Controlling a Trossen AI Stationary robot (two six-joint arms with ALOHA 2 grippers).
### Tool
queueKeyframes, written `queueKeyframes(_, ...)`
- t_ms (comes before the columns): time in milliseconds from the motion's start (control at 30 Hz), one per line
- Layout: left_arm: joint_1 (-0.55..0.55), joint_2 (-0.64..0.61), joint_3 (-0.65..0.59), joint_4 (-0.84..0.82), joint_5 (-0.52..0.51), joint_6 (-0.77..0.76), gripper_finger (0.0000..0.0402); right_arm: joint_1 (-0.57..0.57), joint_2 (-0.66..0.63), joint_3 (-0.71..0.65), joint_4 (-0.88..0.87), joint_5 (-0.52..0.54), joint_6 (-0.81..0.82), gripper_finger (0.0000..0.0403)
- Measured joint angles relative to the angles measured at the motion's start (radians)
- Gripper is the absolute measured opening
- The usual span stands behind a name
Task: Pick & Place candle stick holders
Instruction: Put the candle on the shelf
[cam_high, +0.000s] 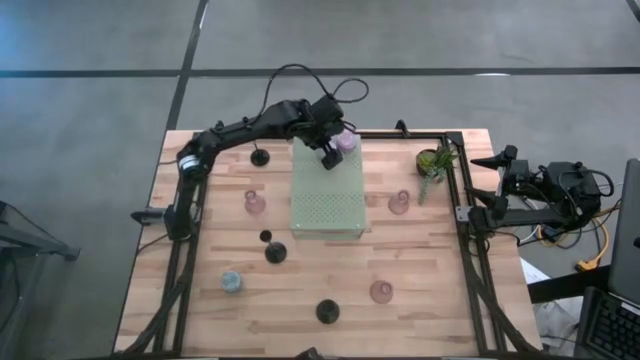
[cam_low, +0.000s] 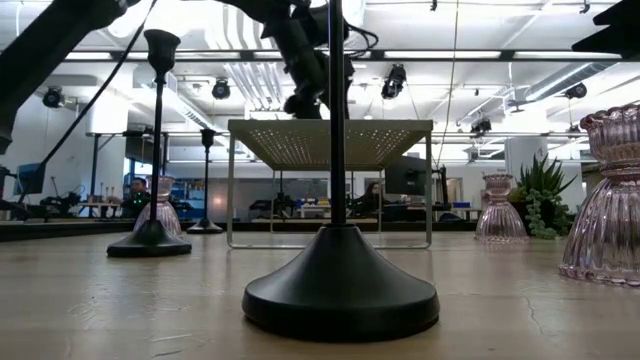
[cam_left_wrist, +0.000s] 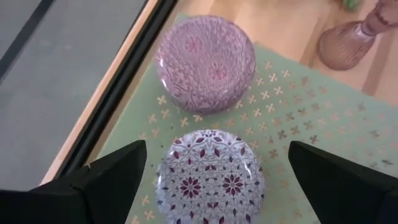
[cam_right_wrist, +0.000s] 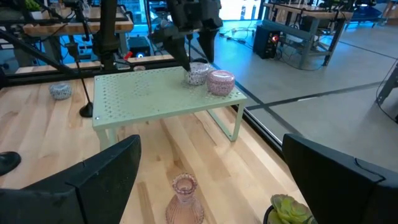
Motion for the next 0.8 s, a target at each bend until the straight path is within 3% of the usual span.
queueKeyframes(300, -0.070, -0.160, 0.016, -0.114, 0.008, 0.018, 0.0395, 0.000, 0.000, 0.000, 0.000, 0.000, 0.000, 0.0384)
queueKeyframes(500, -0.181, -0.303, 0.016, -0.243, 0.022, 0.032, 0.0365, 0.000, 0.000, 0.000, 0.000, 0.000, 0.000, 0.0384)
queueKeyframes(800, -0.377, -0.546, 0.016, -0.563, 0.024, -0.197, 0.0333, 0.000, 0.000, 0.000, 0.000, 0.000, 0.000, 0.0384)
